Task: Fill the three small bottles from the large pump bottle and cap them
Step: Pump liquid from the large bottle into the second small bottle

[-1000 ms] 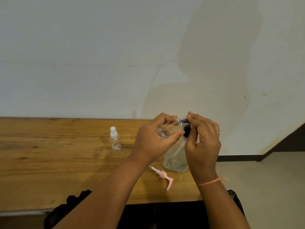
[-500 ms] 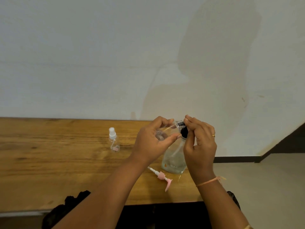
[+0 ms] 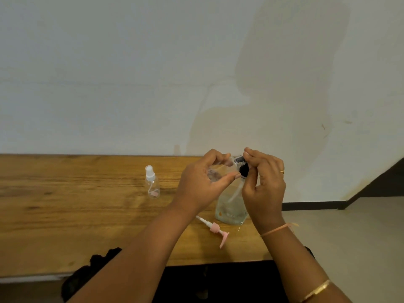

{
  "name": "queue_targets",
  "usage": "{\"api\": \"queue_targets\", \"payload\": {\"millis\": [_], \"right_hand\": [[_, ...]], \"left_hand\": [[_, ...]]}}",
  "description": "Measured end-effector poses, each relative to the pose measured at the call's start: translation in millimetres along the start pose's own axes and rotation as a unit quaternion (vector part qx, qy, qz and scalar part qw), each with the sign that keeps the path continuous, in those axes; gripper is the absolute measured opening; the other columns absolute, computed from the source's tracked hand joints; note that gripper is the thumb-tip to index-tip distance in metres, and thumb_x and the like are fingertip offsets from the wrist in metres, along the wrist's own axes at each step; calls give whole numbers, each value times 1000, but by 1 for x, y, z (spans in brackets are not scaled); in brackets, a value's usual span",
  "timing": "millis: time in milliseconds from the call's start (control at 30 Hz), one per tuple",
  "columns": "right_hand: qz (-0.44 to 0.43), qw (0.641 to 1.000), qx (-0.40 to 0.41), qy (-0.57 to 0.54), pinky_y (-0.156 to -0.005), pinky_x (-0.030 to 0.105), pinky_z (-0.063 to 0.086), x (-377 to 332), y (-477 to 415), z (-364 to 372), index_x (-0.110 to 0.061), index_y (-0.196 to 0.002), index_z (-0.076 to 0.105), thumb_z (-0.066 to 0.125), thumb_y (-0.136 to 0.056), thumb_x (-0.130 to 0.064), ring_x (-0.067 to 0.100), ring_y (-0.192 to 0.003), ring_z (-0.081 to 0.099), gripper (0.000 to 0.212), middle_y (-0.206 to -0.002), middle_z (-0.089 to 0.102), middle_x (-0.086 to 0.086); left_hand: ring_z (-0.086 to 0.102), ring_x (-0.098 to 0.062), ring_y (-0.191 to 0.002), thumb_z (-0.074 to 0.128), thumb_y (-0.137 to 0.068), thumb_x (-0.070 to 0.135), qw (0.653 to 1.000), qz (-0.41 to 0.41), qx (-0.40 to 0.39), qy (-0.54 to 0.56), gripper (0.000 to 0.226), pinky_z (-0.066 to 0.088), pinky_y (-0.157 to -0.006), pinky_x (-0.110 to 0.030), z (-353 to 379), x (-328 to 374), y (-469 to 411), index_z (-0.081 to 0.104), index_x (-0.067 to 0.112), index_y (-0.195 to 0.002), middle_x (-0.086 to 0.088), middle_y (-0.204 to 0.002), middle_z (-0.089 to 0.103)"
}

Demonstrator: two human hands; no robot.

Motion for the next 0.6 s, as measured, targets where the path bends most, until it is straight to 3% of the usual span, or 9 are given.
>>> {"api": "queue_targets", "payload": {"millis": [100, 367, 600], "right_hand": [[12, 1000, 5, -6, -91, 10, 38, -5, 2, -3, -1, -102, 67, 57, -79, 11, 16, -102, 52, 28, -107, 56, -7], [18, 1000, 16, -18, -91, 7, 38, -11, -6, -10, -1, -100, 68, 56, -79, 11, 21, -100, 57, 27, -105, 58, -7], [10, 1000, -9, -22, -92, 9, 38, 2, -1, -2, 0, -103, 66, 56, -79, 13, 21, -102, 55, 30, -109, 57, -6]], "left_hand": [[60, 9, -100, 78, -75, 27, 1000, 5, 7, 6, 28, 52, -79, -15, 0, 1, 3, 54, 36, -84, 23, -95, 65], [64, 2, -93, 78, -74, 33, 999, 25, 22, -5, 32, 54, -76, -17, -2, 12, 2, 51, 43, -89, 33, -99, 59], [62, 4, -101, 79, -73, 25, 999, -19, 17, 22, 32, 53, -78, -16, 4, -1, 2, 49, 33, -78, 19, -97, 67]]}}
Point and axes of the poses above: each hand's wrist, its own y-axis away from the middle knuckle, its own z-axis out of the palm, x = y × z, the point moved 5 cm from there along -y, towards the middle knuckle
